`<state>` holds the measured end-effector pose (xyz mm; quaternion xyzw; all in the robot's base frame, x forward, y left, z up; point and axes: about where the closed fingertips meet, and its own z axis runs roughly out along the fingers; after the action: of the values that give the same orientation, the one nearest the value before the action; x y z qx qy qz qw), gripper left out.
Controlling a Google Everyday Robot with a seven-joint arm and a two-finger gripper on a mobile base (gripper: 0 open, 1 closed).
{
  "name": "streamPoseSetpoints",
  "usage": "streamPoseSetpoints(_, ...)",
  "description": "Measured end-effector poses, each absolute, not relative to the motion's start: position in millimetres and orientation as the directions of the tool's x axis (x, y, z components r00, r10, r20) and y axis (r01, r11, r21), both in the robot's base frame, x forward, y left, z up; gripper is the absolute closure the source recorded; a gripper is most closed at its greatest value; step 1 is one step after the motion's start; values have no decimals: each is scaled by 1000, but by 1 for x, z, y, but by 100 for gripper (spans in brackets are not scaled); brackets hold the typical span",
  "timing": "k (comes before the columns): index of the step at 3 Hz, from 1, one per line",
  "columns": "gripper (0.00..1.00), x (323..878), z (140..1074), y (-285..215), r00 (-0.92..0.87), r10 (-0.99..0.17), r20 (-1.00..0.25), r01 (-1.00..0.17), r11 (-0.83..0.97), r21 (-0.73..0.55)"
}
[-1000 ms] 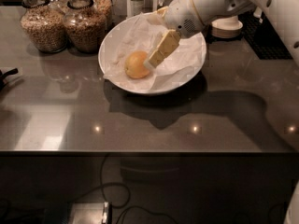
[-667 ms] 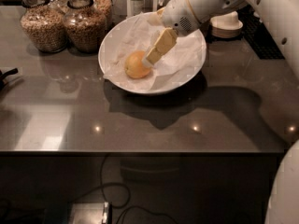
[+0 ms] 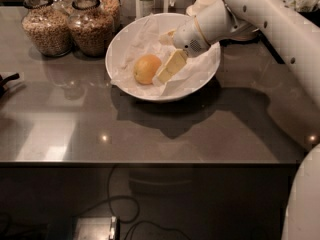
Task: Pick orange from white bowl
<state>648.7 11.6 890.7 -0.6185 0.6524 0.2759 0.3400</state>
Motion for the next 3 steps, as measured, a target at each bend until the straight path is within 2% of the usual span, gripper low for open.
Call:
streamPoseSetpoints(1,19,649,891,12,-4,-619,-785,-995,83,-61)
streamPoseSetpoints(2,42,649,890,12,-4,-620,-785,-995,82,-60)
streamPoseSetpoints(3,52,649,889,13,-6,-621,-784,-995,82,-58)
